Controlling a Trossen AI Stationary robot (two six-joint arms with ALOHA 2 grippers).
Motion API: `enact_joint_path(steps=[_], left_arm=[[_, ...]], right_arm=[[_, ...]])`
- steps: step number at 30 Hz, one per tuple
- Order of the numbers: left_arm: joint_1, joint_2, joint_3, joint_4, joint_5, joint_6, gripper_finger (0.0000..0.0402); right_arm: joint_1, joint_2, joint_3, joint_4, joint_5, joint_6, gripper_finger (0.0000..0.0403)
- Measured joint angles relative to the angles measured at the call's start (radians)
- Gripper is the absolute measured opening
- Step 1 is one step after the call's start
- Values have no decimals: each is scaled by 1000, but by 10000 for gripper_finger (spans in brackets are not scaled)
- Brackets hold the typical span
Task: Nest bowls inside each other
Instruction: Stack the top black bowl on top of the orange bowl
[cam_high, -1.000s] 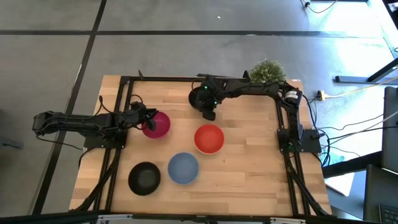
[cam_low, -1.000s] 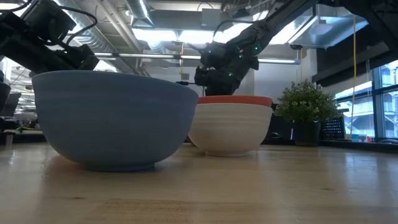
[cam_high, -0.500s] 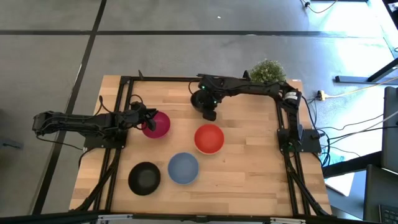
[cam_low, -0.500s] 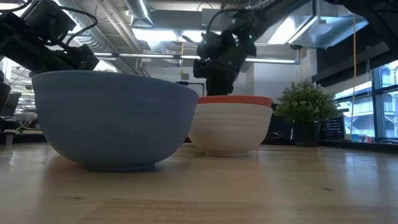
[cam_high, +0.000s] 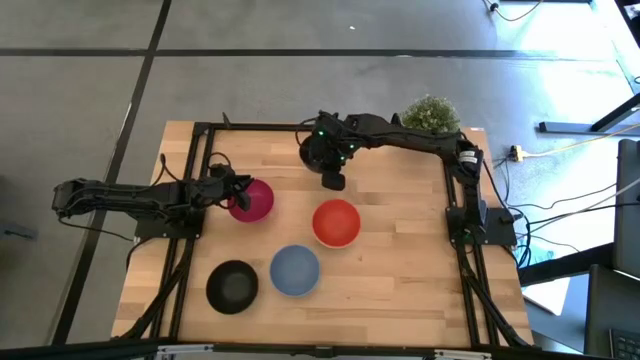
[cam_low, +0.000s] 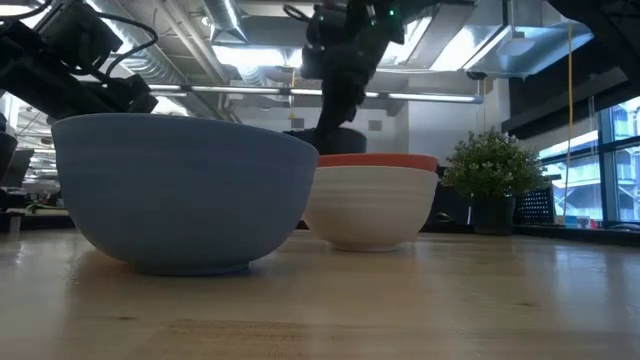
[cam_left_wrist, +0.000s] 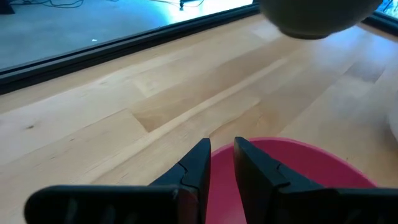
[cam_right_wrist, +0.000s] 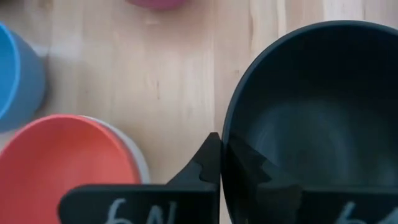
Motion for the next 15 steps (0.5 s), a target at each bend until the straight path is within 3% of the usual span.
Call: enact_joint_path(steps=[15], left_arm=[[0, 0, 0, 9, 0, -3, 65]], right_arm=[[114, -105, 31, -43, 25, 30, 12]])
